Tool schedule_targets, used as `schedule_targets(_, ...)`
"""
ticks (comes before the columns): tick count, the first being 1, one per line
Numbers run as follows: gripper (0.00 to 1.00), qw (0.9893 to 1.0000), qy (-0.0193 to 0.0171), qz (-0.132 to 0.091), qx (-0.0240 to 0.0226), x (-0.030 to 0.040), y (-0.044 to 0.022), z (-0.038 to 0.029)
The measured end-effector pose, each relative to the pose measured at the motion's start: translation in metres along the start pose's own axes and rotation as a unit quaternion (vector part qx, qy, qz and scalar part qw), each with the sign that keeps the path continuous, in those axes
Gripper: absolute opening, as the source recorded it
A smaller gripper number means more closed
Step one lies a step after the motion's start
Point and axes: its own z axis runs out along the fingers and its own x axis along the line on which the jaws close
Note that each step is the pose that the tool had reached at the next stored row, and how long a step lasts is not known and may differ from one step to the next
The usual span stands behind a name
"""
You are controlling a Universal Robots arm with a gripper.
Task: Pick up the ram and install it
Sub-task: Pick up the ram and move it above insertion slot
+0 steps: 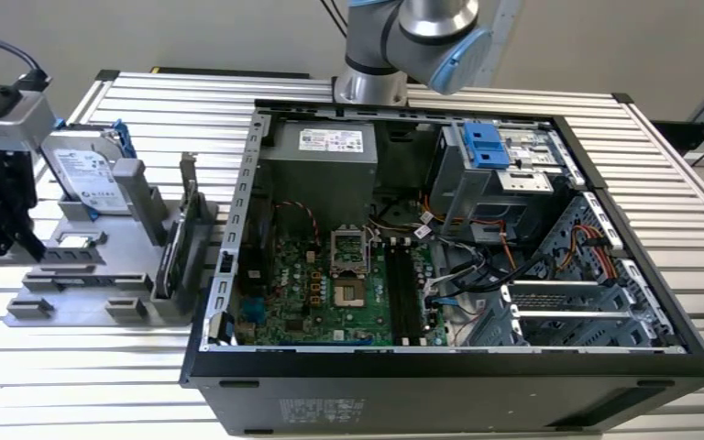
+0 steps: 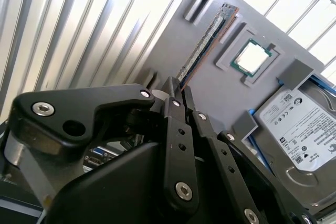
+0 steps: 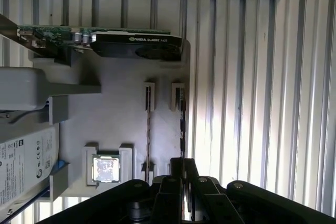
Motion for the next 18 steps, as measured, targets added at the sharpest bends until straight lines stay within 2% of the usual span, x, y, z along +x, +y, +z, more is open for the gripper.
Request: schedule_targets(18,0.0,1.0,0.0001,0.0,0.0,-0.0002,0.0002,-0.0117)
